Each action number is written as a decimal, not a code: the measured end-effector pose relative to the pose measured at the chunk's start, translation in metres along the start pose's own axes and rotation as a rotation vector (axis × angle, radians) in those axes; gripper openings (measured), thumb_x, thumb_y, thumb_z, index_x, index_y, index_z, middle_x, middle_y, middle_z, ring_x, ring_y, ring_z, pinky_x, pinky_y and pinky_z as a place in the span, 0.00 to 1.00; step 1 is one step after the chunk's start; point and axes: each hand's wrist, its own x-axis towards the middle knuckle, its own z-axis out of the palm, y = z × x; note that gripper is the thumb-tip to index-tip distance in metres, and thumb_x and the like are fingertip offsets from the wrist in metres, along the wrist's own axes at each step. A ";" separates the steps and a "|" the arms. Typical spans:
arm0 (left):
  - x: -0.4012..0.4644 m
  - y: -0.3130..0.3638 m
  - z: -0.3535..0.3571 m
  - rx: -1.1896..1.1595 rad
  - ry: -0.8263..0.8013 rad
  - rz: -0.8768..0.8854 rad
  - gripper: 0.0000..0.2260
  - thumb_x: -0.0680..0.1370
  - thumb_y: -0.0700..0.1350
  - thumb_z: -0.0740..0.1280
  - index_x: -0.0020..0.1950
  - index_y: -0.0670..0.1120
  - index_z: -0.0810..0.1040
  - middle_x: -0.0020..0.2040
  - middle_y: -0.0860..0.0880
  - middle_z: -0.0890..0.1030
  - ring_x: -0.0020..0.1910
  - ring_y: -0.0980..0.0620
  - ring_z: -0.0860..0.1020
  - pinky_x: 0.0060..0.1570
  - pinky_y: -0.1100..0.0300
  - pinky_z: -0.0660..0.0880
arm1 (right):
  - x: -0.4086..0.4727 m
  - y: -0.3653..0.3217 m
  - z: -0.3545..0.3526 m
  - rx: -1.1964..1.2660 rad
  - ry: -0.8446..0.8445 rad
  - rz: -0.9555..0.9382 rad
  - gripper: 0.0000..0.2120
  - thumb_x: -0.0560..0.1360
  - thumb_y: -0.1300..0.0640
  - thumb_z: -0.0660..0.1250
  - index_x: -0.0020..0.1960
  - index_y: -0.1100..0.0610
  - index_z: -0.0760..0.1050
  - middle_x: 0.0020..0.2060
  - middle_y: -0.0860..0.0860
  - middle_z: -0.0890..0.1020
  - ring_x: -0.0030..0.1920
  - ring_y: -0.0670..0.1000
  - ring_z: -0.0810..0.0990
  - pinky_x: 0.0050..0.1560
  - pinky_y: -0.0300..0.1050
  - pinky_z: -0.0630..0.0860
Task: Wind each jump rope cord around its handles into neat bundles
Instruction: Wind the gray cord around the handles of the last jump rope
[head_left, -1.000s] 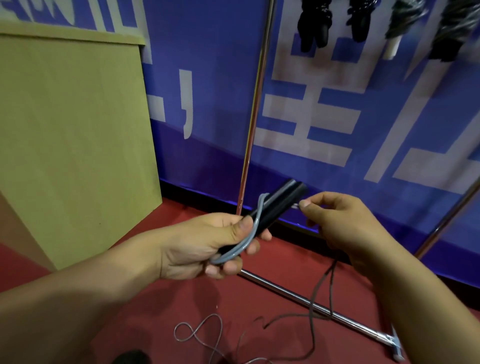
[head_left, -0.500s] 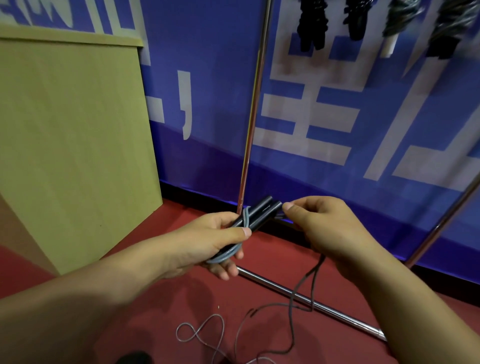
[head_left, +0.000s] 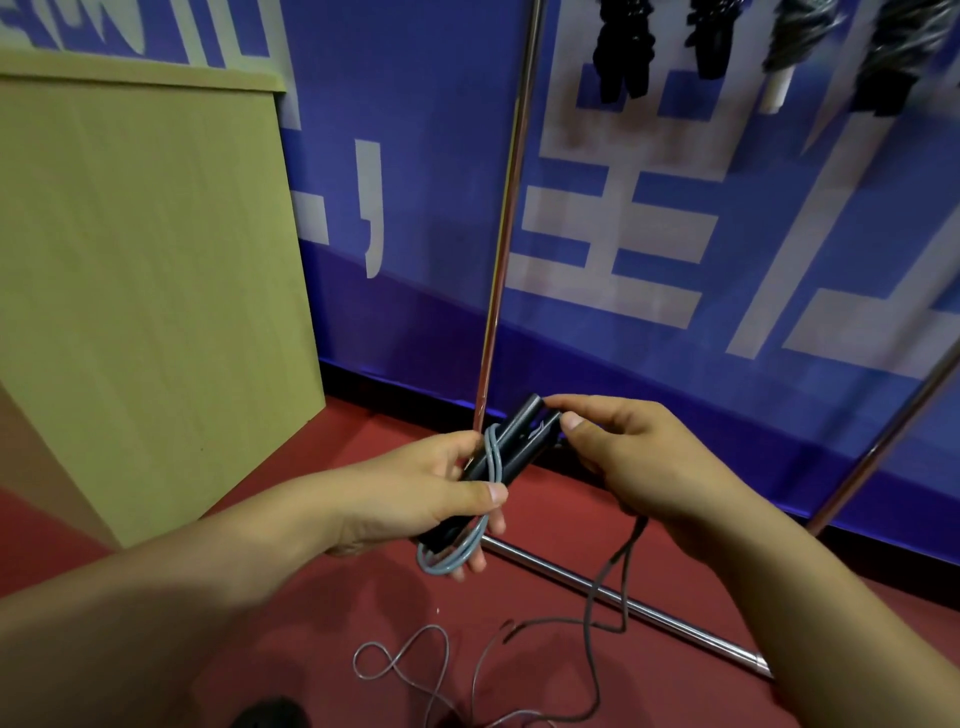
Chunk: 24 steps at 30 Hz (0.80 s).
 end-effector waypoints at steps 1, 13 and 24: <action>0.001 -0.001 0.000 0.003 0.011 0.003 0.10 0.82 0.40 0.64 0.64 0.45 0.71 0.41 0.46 0.81 0.38 0.42 0.82 0.42 0.49 0.80 | 0.000 -0.001 0.001 -0.002 -0.003 -0.007 0.13 0.82 0.59 0.61 0.63 0.53 0.79 0.18 0.36 0.72 0.21 0.34 0.72 0.22 0.26 0.65; 0.010 0.001 0.002 -0.067 0.232 0.085 0.04 0.84 0.41 0.60 0.57 0.43 0.72 0.43 0.45 0.79 0.31 0.49 0.79 0.33 0.53 0.80 | 0.009 0.008 0.005 -0.130 0.038 0.027 0.12 0.81 0.49 0.64 0.45 0.53 0.81 0.30 0.47 0.78 0.26 0.43 0.69 0.29 0.40 0.66; 0.012 0.003 -0.004 -0.205 0.312 0.074 0.07 0.84 0.46 0.61 0.54 0.44 0.75 0.39 0.50 0.76 0.27 0.55 0.73 0.27 0.59 0.76 | 0.005 0.003 -0.005 -0.345 0.116 0.046 0.13 0.78 0.47 0.67 0.40 0.53 0.83 0.34 0.50 0.84 0.29 0.45 0.74 0.32 0.40 0.68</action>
